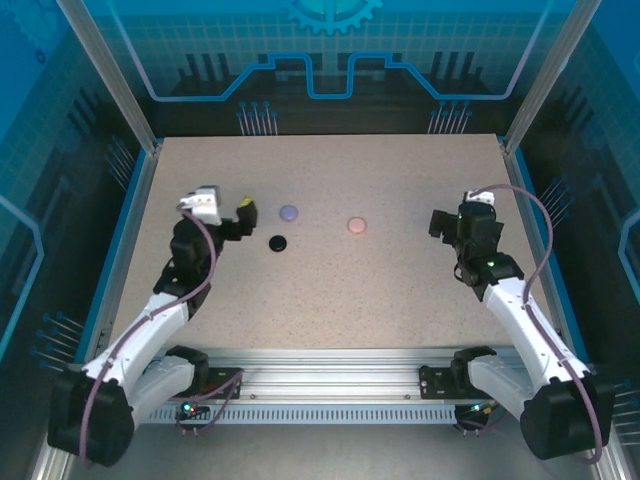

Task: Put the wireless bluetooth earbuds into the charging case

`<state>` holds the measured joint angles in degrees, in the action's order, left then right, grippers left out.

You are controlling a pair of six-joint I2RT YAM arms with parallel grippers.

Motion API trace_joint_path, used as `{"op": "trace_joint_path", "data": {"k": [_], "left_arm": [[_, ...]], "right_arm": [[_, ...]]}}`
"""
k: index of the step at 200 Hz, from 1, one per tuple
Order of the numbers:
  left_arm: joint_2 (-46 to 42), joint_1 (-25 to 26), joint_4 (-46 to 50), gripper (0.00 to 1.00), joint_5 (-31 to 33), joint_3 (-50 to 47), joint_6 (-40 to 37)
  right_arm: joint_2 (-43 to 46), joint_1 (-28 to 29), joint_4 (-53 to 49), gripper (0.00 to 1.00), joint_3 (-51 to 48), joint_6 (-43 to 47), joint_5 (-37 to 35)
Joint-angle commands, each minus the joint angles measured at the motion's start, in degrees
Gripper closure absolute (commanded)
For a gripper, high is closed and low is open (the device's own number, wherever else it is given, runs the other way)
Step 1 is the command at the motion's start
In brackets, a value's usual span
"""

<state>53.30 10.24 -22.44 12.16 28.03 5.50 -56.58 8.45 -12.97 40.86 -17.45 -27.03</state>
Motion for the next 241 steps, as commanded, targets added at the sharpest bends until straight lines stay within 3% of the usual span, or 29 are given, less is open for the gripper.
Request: {"op": "trace_joint_path", "data": {"k": [1, 57, 94, 124, 170, 183, 192, 203, 215, 241], "left_arm": [[-1.58, -4.88, -4.73, 0.01, -5.39, -5.54, -5.15], [15.19, -7.17, -29.46, 0.01, -6.07, -18.12, -8.42], [19.29, -8.29, -28.99, 0.01, -10.19, -15.19, -8.62], [24.18, -9.19, -37.92, 0.01, -14.64, -17.24, -8.15], [33.37, -9.61, -41.6, 0.01, -19.7, -14.44, -10.33], [31.87, -9.63, -34.22, 0.01, -19.0, -11.88, -10.16], [33.31, -9.64, -35.29, 0.01, -18.63, -11.16, -9.86], [32.61, -9.63, -30.17, 0.01, -18.36, -9.14, -9.89], [33.17, -10.25, -27.88, 0.01, -17.97, -7.46, -8.95], [33.89, -11.57, -23.1, 0.01, -13.0, -4.3, -4.97]], "right_arm": [[-1.35, -1.13, 9.83, 0.0, -3.2, 4.4, -2.32], [-4.99, -1.11, 25.2, 0.0, -12.03, 8.86, -0.03], [-9.38, -1.11, 33.99, 0.0, -14.06, 13.09, 2.0], [-15.49, -1.14, 44.12, 0.0, -16.72, 14.76, 5.91], [-24.97, -1.65, 61.24, 0.0, -20.86, 15.79, 8.68], [-27.01, -1.57, 62.2, 0.0, -20.56, 16.81, 10.99], [-30.08, -1.56, 66.1, 0.0, -20.62, 17.36, 10.68], [-29.29, -2.52, 57.24, 0.0, -17.05, 16.0, 12.53], [-29.36, -4.43, 58.07, 0.0, -17.27, 15.41, 16.12], [-29.52, -4.46, 57.77, 0.0, -17.07, 15.47, 15.99]]}}
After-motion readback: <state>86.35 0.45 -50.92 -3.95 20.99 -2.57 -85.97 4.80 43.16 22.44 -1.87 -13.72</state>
